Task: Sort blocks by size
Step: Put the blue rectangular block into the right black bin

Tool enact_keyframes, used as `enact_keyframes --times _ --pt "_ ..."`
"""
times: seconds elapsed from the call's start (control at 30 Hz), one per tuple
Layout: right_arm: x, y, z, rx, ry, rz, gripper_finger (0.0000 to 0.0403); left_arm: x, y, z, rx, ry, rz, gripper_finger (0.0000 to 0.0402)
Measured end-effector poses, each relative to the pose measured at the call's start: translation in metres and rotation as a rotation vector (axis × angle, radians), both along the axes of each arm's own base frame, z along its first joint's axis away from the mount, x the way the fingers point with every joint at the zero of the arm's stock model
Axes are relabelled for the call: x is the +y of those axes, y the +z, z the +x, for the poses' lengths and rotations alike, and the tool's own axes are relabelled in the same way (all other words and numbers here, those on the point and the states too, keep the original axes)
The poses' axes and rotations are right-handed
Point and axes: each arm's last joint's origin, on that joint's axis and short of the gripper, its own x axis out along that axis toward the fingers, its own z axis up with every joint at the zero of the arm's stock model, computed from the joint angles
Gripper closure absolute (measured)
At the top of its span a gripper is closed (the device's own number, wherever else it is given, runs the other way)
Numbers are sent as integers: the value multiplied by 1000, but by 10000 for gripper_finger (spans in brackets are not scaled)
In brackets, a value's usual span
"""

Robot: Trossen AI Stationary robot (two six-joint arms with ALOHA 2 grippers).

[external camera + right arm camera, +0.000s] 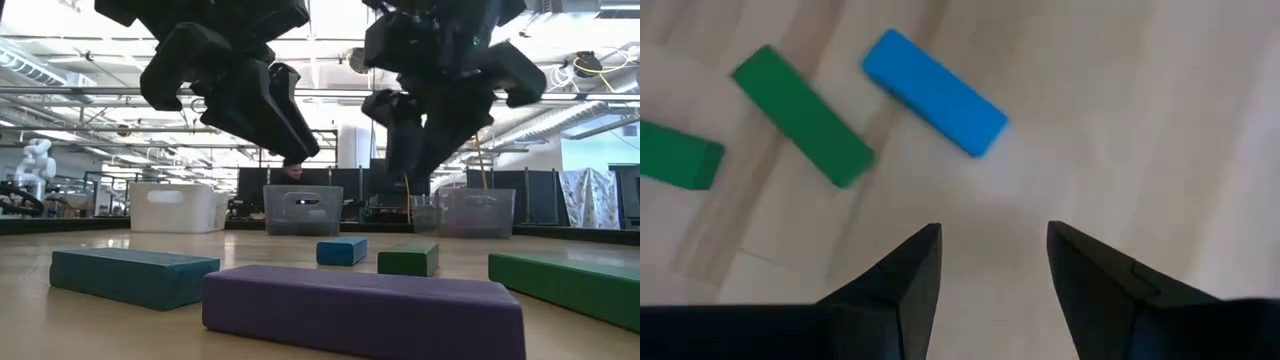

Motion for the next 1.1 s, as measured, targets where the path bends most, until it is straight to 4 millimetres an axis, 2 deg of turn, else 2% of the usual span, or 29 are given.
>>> enact_keyframes --times 0.33,0.53,0.67,0.87,1.1 --pt "15 -27 17 -41 110 -17 234 1 8 -1 -45 -11 1 228" --pt "17 -26 24 -115 155 -28 234 16 9 -39 -145 -3 -35 228" --pt "18 -23 27 -157 181 -18 234 22 9 -66 -199 -61 -139 228" --pt "14 -23 29 -167 152 -13 234 7 0 -76 -142 -283 -403 228" --pt "11 -22 30 -177 91 -13 234 -22 -28 -74 -73 -359 -446 228"
